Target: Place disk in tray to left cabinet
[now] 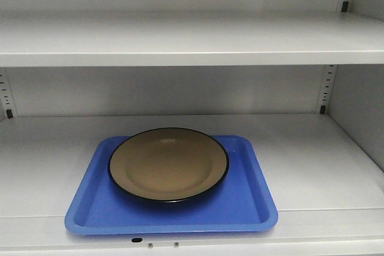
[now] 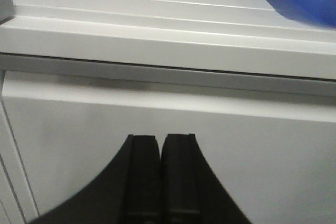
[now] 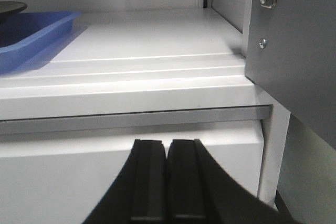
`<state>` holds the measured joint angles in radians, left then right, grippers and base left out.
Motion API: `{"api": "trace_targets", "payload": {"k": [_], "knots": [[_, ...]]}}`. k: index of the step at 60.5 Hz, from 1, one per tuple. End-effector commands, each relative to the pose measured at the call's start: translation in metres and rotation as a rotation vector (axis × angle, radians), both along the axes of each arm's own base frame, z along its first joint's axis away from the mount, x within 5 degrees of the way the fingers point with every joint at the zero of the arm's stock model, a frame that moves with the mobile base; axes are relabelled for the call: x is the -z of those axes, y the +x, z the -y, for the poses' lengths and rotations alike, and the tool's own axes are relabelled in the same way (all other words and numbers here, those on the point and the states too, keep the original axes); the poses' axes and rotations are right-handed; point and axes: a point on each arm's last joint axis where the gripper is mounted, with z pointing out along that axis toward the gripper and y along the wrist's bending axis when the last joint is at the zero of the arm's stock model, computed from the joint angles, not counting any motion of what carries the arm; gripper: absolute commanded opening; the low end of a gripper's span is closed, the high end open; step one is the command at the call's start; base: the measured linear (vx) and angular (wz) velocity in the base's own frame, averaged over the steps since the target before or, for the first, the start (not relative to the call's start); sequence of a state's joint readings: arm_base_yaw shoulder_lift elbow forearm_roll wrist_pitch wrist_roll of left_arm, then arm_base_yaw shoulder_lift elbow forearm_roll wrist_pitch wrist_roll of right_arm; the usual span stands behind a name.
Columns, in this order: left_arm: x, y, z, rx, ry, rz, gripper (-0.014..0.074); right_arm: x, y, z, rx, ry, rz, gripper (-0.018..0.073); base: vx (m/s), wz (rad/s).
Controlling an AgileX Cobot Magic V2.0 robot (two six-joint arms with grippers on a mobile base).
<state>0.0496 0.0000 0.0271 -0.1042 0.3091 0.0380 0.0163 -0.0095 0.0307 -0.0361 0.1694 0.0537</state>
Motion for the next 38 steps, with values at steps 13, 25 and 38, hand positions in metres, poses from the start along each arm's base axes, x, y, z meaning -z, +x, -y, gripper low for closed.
{"api": "trace_targets", "payload": {"k": [13, 25, 38], "knots": [[-0.0013, 0.0025, -0.0009, -0.01, -0.001, 0.047, -0.0006, 0.0001, 0.0015, 0.0001, 0.002, -0.015, 0.051, -0.0006, 0.0, 0.0], [-0.0013, 0.0025, -0.0009, -0.01, -0.001, 0.047, -0.0006, 0.0001, 0.0015, 0.0001, 0.002, -0.016, 0.051, -0.0006, 0.0, 0.0], [-0.0013, 0.0025, -0.0009, -0.01, -0.001, 0.047, -0.0006, 0.0001, 0.0015, 0.0001, 0.002, -0.017, 0.051, -0.0006, 0.0, 0.0]]}}
